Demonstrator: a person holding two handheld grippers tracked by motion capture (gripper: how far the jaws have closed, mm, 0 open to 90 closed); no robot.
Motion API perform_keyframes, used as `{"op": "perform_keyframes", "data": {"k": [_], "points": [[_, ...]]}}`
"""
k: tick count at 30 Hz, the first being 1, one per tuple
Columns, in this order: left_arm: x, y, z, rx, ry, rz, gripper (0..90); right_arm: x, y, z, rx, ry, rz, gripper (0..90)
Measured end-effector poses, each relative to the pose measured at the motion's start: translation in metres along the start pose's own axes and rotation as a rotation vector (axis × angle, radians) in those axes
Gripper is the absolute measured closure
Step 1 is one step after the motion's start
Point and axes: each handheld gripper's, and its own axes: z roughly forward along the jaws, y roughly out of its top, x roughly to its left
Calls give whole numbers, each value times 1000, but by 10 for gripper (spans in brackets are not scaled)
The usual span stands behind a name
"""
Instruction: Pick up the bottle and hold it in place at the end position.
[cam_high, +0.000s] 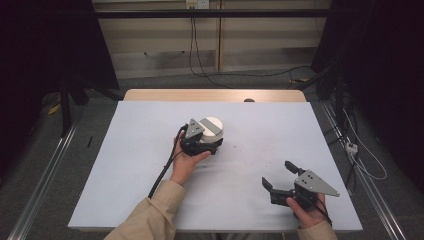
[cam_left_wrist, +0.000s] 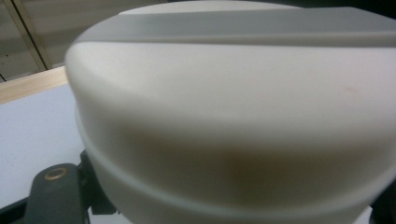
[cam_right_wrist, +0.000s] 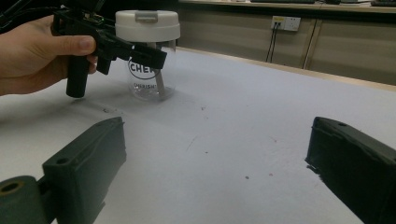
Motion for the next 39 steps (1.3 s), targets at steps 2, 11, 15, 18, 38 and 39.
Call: {"op": "perform_keyframes", "data": {"k": [2,11,15,18,38,39], "points": [[-1,-1,2,-12,-1,10,185,-1,0,0,1,0,1,42],[-2,-4,3,-39,4,23,185,-5,-3,2,9,-5,10,41],[-3,-6,2,-43,5,22,185,-6,-4,2,13,-6,16,41],[-2,-8,1,-56,6,18,185,-6,-3,4,15,-8,17,40],[-2,-9,-1,-55,4,13,185,7,9,40,73,72,6,54],[-2,-9,-1,-55,3,11,185,8,9,42,70,73,6,54]]}}
